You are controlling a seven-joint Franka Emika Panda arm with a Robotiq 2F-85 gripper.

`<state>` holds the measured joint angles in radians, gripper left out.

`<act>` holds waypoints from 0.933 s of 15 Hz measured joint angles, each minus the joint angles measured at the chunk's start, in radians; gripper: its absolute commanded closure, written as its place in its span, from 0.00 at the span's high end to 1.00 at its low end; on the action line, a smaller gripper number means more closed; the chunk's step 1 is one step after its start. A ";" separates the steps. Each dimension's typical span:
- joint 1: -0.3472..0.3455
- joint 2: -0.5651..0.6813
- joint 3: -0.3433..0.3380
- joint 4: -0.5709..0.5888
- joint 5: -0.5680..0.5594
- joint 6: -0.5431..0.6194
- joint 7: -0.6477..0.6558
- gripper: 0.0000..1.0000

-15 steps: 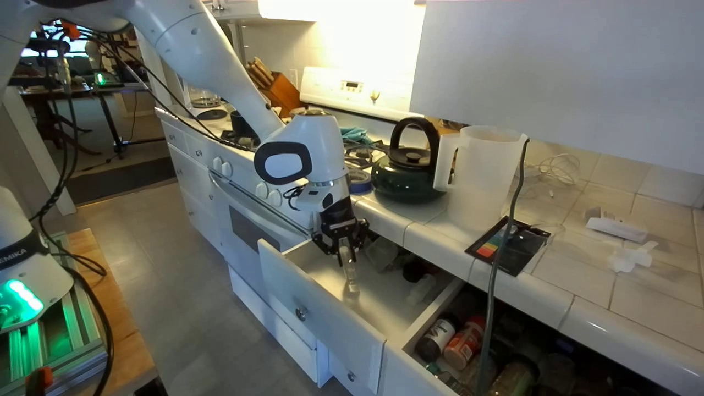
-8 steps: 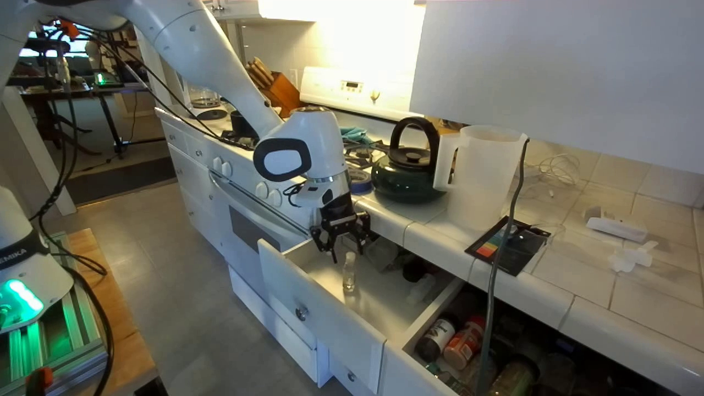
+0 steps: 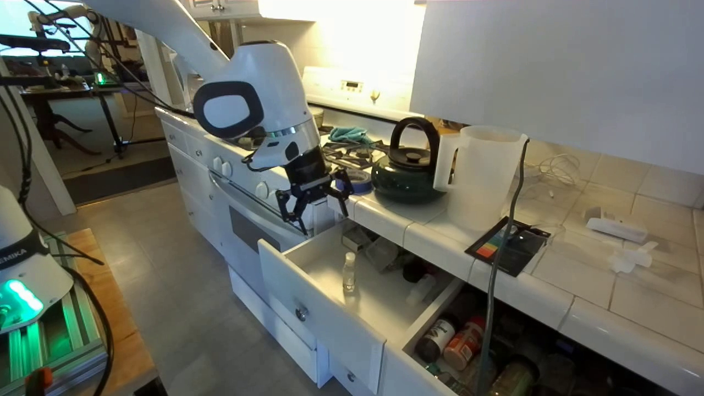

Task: Put the bottle into the drawer and push it closed

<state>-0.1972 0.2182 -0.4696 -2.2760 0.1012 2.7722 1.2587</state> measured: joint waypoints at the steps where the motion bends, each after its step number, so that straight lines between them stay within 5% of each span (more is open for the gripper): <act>1: -0.011 -0.048 -0.009 -0.032 -0.011 -0.018 -0.032 1.00; 4: -0.068 -0.140 -0.013 -0.096 -0.030 -0.108 -0.175 1.00; 14: -0.211 -0.185 -0.018 -0.266 -0.075 -0.112 -0.843 1.00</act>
<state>-0.4081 0.0333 -0.4874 -2.5423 0.0267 2.6606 0.4156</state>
